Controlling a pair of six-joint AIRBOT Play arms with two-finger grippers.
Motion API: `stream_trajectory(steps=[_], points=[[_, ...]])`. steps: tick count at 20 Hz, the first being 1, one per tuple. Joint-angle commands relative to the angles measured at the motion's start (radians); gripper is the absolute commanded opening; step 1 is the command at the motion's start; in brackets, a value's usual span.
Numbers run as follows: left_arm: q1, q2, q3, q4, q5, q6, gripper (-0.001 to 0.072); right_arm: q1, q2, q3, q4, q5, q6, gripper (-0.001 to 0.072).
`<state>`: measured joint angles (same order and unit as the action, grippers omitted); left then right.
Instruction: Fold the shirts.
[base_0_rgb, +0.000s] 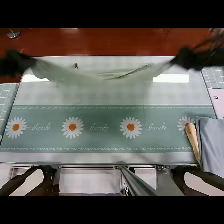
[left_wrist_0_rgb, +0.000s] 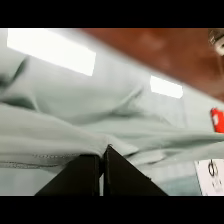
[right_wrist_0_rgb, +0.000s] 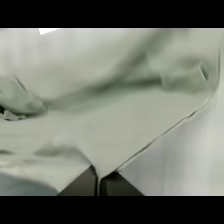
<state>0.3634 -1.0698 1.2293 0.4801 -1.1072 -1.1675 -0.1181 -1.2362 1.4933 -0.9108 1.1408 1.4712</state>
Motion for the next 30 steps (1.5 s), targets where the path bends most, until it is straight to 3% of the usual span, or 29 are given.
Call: stream_trajectory(steps=[1,4,7,9,13,16,18,21,23,27,30], points=[[0.045,0.045,0.393,-0.008,0.006,0.0,0.0028,0.001,0.094,0.432,-0.143,0.104,0.026,0.0024],[0.186,0.106,0.628,-0.004,-0.008,-0.035,0.0028,0.001,0.251,0.558,-0.212,0.088,0.033,0.0024],[0.25,0.242,0.684,0.11,-0.043,-0.121,0.0028,0.001,0.426,0.558,-0.314,0.143,0.05,0.0024],[0.169,0.369,0.684,0.338,-0.073,-0.138,0.0028,0.001,0.523,0.558,-0.376,0.196,0.065,0.0024],[-0.148,0.559,0.684,0.806,-0.076,-0.28,0.0027,0.0,0.649,0.558,-0.408,0.324,0.09,0.0024],[-0.296,0.609,0.682,0.982,-0.168,-0.365,0.0028,0.0,0.666,0.557,-0.409,0.469,0.125,0.0025],[-0.322,0.603,0.646,1.08,-0.278,-0.394,0.0028,0.0,0.665,0.514,-0.404,0.522,0.148,0.0025],[-0.318,0.594,0.473,1.117,-0.304,-0.395,0.0028,0.0,0.665,0.364,-0.361,0.542,0.159,0.0025],[-0.318,0.58,0.325,1.108,-0.255,-0.409,0.0028,0.001,0.665,0.214,-0.327,0.49,0.151,0.0025],[-0.318,0.516,0.018,1.072,0.034,-0.454,0.0028,0.001,0.636,-0.136,-0.298,0.225,0.117,0.0025],[-0.318,0.381,-0.109,0.982,0.229,-0.473,0.0028,0.002,0.511,-0.304,-0.229,0.043,0.06,0.0024]])
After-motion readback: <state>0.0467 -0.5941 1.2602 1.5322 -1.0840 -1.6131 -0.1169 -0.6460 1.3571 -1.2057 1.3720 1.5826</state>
